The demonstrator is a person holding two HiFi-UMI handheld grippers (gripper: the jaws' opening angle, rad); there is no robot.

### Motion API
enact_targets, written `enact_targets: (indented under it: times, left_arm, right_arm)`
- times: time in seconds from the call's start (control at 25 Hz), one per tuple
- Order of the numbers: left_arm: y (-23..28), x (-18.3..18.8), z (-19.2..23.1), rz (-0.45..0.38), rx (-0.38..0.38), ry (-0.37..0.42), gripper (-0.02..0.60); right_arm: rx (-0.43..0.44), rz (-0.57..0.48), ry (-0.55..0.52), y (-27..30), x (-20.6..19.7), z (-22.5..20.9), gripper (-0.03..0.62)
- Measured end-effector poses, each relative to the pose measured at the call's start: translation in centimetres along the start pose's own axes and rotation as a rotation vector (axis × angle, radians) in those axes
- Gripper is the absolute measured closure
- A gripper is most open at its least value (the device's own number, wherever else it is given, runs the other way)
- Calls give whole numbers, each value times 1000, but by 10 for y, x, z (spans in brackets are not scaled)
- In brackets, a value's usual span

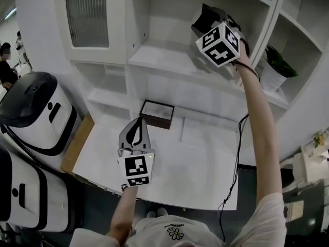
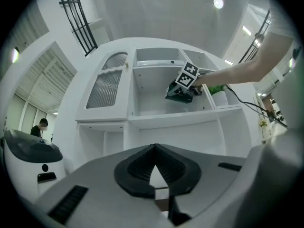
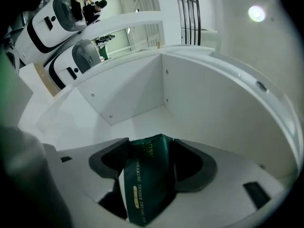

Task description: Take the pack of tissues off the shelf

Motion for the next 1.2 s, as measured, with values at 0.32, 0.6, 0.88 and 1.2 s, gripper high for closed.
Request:
enact_targets:
  times: [0.32, 0.6, 0.88, 1.2]
  left_arm:
    - [-25, 30, -6, -55, 15, 58, 583]
    - [-51, 57, -14, -115, 32, 100, 583]
    - [-81, 83, -17, -181, 59, 146, 583]
    - [-108, 112, -22, -253, 73, 175, 583]
  right_arm:
    - [-215, -211, 3, -73, 51, -26, 293]
    - [-385, -395, 84, -158, 91, -37, 293]
    - [-520, -534, 190, -234, 111, -32, 293]
    - [-640, -596, 401, -306, 105, 5, 293]
Point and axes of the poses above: the fingertips, and each gripper's own axes: y forward along the fingers, z to its left, x out of its top, the point moved 7 cm from there along -y, backward along the fingers, and after that the axes turned 13 degrees about -x, right-handed, at the moved point
